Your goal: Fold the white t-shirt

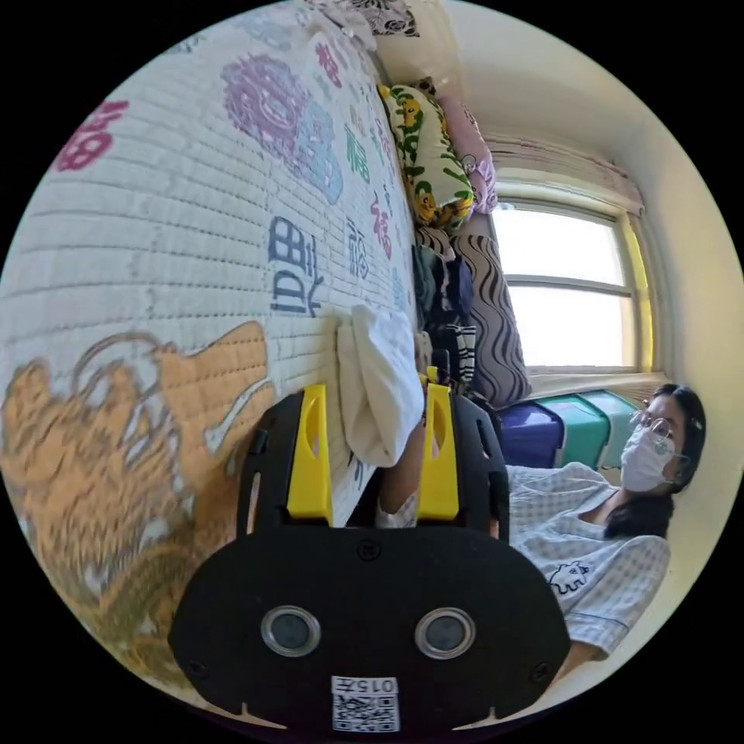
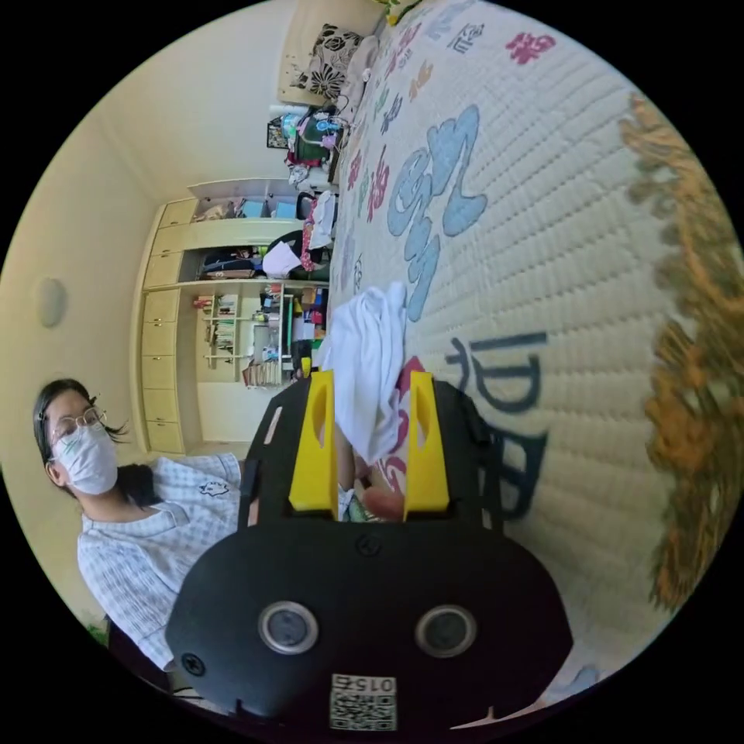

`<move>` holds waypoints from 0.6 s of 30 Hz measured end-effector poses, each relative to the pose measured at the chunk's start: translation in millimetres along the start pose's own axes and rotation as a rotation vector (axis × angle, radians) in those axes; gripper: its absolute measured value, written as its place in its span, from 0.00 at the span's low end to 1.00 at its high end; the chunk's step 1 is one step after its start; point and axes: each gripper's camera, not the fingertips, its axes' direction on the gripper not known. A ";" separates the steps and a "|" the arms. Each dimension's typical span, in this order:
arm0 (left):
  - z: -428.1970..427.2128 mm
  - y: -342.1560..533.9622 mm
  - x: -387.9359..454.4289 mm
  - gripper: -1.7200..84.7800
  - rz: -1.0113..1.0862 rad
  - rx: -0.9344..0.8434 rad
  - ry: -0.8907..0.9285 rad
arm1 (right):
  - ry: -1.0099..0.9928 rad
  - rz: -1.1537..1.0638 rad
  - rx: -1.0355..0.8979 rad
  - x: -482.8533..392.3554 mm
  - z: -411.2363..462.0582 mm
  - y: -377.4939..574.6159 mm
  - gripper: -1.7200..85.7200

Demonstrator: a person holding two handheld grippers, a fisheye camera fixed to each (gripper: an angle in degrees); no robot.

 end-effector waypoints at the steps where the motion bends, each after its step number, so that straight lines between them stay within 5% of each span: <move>1: 4.7 -5.9 -0.3 0.21 0.003 -0.018 0.010 | -0.030 0.002 -0.019 1.3 1.8 -5.0 0.17; 11: 39.0 -37.9 16.0 0.10 0.036 -0.120 -0.043 | -0.072 -0.015 -0.071 -6.6 -7.5 7.8 0.07; 18: 81.5 -34.0 106.8 0.07 0.234 -0.101 0.039 | 0.184 -0.256 -0.095 -98.5 -55.6 52.9 0.05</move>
